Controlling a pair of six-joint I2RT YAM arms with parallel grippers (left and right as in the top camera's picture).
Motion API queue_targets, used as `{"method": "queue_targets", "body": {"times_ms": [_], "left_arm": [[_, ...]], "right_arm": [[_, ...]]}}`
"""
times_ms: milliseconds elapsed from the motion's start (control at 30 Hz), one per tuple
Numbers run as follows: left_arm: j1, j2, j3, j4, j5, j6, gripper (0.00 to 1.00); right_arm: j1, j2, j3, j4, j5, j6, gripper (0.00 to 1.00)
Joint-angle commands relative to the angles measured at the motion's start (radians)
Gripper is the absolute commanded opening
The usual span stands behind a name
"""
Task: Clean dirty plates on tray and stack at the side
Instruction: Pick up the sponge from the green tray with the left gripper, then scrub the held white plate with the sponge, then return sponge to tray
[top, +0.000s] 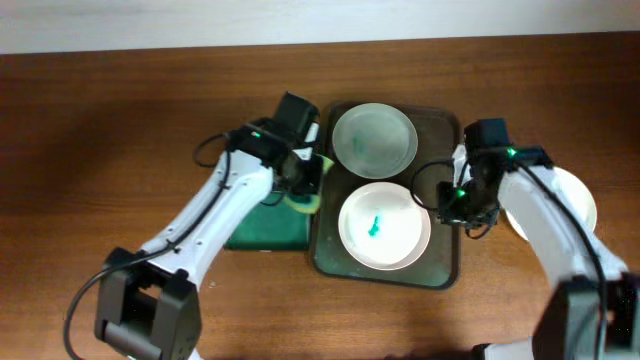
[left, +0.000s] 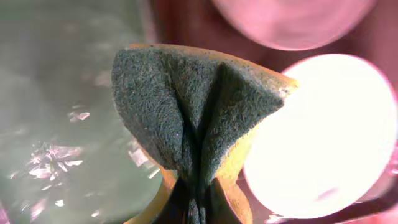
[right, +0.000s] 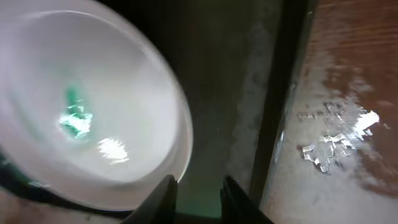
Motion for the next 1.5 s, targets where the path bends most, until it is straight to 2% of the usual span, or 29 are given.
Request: {"method": "queue_targets", "body": {"times_ms": [0, 100, 133, 167, 233, 400, 567, 600, 700, 767, 800, 867, 933, 967, 1033, 1100, 1133, 1300, 1467], "left_arm": [[-0.082, 0.010, 0.010, 0.067, 0.061, -0.052, 0.00], [-0.151, 0.065, 0.010, 0.123, 0.070, -0.109, 0.00], [-0.174, 0.098, 0.010, 0.147, 0.094, -0.112, 0.00], [-0.187, 0.126, 0.010, 0.167, 0.134, -0.112, 0.00], [-0.204, 0.170, 0.010, 0.196, 0.190, -0.112, 0.00], [-0.269, 0.315, 0.010, 0.296, 0.209, -0.179, 0.00], [-0.298, 0.420, 0.010, 0.351, 0.185, -0.177, 0.00], [-0.297, 0.415, 0.015, 0.329, 0.127, -0.178, 0.00], [-0.296, 0.413, 0.093, 0.113, -0.299, -0.178, 0.00], [-0.287, 0.413, 0.097, 0.051, -0.480, -0.177, 0.00], [-0.273, 0.413, 0.097, 0.029, -0.532, -0.174, 0.00], [-0.242, 0.413, 0.097, 0.013, -0.548, -0.174, 0.00], [-0.211, 0.414, 0.097, 0.029, -0.489, -0.174, 0.00], [-0.195, 0.414, 0.097, 0.053, -0.379, -0.174, 0.00], [-0.181, 0.414, 0.097, 0.108, -0.094, -0.133, 0.00], [-0.200, 0.414, 0.096, 0.198, 0.279, -0.041, 0.00], [-0.217, 0.414, 0.096, 0.217, 0.349, -0.017, 0.00], [-0.311, 0.414, 0.096, 0.224, 0.360, 0.048, 0.00], [-0.289, 0.414, 0.096, 0.175, 0.345, 0.047, 0.00]], "right_arm": [[-0.049, 0.132, -0.002, 0.020, -0.176, -0.148, 0.26], [-0.063, 0.236, -0.002, 0.059, -0.240, -0.175, 0.26], [-0.061, 0.255, -0.003, 0.073, -0.266, -0.175, 0.21], [-0.058, 0.256, -0.008, 0.084, -0.264, -0.175, 0.12], [-0.058, 0.256, -0.010, 0.093, -0.255, -0.167, 0.04], [-0.057, 0.256, -0.074, 0.211, -0.227, -0.083, 0.04], [-0.058, 0.256, -0.133, 0.255, -0.227, -0.070, 0.04], [-0.058, 0.256, -0.133, 0.256, -0.227, -0.070, 0.04], [-0.058, 0.256, -0.133, 0.256, -0.227, -0.070, 0.04], [-0.058, 0.256, -0.133, 0.256, -0.227, -0.070, 0.04], [-0.058, 0.256, -0.133, 0.256, -0.227, -0.070, 0.04], [-0.058, 0.256, -0.133, 0.255, -0.223, -0.070, 0.04], [-0.058, 0.256, -0.133, 0.255, -0.223, -0.070, 0.04], [-0.058, 0.256, -0.133, 0.256, -0.223, -0.070, 0.04], [-0.058, 0.256, -0.133, 0.256, -0.223, -0.070, 0.04], [-0.058, 0.256, -0.133, 0.256, -0.223, -0.070, 0.04], [-0.058, 0.256, -0.133, 0.256, -0.223, -0.070, 0.04], [-0.058, 0.256, -0.133, 0.256, -0.224, -0.070, 0.04], [-0.058, 0.256, -0.133, 0.251, -0.223, -0.070, 0.04]]}}
